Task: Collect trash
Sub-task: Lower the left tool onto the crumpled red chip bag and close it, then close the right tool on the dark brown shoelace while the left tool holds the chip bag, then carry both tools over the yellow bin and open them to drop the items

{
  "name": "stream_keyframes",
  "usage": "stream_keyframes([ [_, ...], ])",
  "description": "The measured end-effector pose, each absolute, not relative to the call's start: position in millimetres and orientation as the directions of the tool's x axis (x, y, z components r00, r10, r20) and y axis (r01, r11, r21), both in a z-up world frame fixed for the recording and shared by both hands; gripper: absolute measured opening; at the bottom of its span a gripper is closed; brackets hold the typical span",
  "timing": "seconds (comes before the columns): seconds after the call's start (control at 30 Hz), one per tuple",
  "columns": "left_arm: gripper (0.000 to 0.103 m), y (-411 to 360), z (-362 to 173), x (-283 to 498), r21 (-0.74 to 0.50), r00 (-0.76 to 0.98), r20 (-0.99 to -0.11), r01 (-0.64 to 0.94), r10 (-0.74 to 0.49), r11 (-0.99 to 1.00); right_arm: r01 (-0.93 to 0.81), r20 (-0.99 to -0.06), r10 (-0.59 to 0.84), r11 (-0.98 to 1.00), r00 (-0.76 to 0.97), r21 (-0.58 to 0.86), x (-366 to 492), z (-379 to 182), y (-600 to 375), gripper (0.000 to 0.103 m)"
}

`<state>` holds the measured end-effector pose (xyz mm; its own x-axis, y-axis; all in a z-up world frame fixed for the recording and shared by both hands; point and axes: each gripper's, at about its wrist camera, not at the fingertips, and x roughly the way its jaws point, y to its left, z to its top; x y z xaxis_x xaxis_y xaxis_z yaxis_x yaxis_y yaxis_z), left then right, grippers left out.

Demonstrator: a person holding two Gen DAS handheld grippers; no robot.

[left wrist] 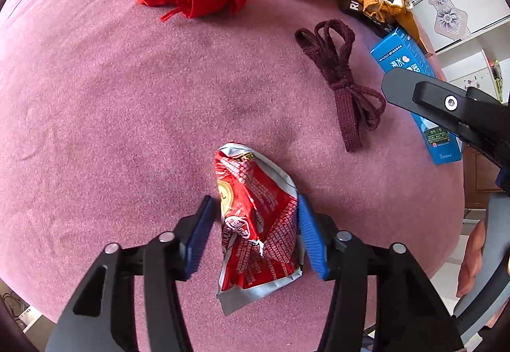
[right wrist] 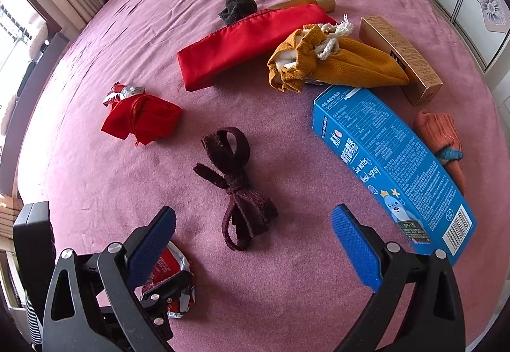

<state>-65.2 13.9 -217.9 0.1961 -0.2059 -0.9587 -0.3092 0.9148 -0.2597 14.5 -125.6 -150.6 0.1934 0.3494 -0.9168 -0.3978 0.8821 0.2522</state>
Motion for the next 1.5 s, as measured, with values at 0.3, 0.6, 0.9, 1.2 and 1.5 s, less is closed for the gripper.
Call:
stream_keyframes([
  [0.3, 0.030, 43, -191, -60, -0.324, 0.311, -0.927, -0.378, -0.211, 0.867, -0.441, -0.935, 0.319, 0.869, 0.155, 0.223, 26, -173, -103, 0.079],
  [0.6, 0.030, 51, -184, -43, -0.354, 0.338, -0.913, -0.375, -0.230, 0.857, -0.439, -0.954, 0.282, 0.874, 0.104, 0.211, 35, -190, -93, 0.022],
  [0.9, 0.030, 31, -150, -16, -0.377, 0.387, -0.886, -0.286, -0.254, 0.881, -0.378, -0.912, 0.369, 0.882, 0.178, 0.283, 35, -131, -127, 0.022],
  [1.2, 0.030, -39, -98, 35, -0.373, 0.427, -0.860, -0.151, -0.280, 0.916, -0.259, -0.863, 0.395, 0.911, 0.314, 0.323, 49, -72, -218, 0.022],
  [1.5, 0.030, -188, -76, 107, -0.374, 0.394, -0.849, 0.020, -0.351, 0.927, -0.105, -0.840, 0.367, 0.929, 0.399, 0.355, 90, -50, -364, 0.022],
])
